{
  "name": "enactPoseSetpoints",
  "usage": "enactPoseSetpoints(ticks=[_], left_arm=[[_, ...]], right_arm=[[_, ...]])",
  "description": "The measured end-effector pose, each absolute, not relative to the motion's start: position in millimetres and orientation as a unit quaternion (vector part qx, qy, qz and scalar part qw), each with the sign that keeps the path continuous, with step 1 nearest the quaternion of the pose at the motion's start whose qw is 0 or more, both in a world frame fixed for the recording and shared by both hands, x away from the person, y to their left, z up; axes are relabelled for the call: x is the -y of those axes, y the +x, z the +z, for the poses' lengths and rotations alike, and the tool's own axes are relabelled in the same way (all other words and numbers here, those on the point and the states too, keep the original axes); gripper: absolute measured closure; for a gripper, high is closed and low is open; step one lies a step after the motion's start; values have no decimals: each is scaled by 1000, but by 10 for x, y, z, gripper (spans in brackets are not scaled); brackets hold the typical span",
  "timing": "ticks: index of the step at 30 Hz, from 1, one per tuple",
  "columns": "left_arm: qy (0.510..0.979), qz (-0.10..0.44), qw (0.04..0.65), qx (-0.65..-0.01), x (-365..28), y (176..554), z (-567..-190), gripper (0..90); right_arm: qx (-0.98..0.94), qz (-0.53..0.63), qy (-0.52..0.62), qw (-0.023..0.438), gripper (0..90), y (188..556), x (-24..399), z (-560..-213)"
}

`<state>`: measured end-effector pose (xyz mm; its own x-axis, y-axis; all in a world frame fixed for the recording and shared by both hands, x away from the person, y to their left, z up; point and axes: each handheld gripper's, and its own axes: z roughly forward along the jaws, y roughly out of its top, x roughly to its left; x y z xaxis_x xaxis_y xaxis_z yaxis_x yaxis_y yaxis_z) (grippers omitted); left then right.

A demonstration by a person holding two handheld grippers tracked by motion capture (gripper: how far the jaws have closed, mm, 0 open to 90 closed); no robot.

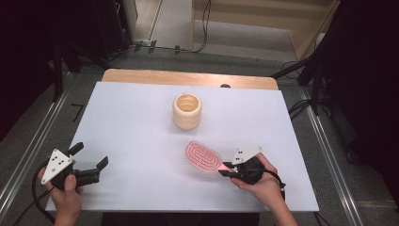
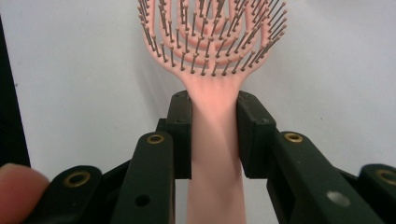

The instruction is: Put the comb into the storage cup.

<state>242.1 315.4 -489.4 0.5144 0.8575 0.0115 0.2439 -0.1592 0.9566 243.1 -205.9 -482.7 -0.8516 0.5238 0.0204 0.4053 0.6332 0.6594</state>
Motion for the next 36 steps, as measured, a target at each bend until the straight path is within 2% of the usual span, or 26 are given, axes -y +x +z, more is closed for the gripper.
enactPoseSetpoints(ticks=[4, 7, 15, 20, 26, 29, 36], left_arm=[[705, 292, 518, -387, -3119, 2406, -4878, 0], [705, 290, 519, -386, -3094, 2396, -4861, 0], [706, 290, 528, -373, -2967, 2359, -4777, 0], [711, 284, 537, -355, -2809, 2333, -4699, 0], [721, 284, 537, -333, -2583, 2327, -4638, 0], [716, 261, 558, -330, -2455, 2352, -4574, 0], [722, 253, 564, -310, -2214, 2379, -4509, 0]], right_arm=[[-893, 356, 260, 95, 677, 2447, 2041, -4800], [-880, 375, 269, 117, 677, 2452, 2041, -4757], [-870, 395, 269, 123, 677, 2467, 2011, -4715], [-851, 418, 282, 146, 677, 2442, 2036, -4685], [-842, 434, 283, 154, 678, 2411, 2044, -4676], [-836, 441, 284, 162, 678, 2394, 2040, -4681], [-827, 452, 289, 166, 677, 2368, 2006, -4696]])
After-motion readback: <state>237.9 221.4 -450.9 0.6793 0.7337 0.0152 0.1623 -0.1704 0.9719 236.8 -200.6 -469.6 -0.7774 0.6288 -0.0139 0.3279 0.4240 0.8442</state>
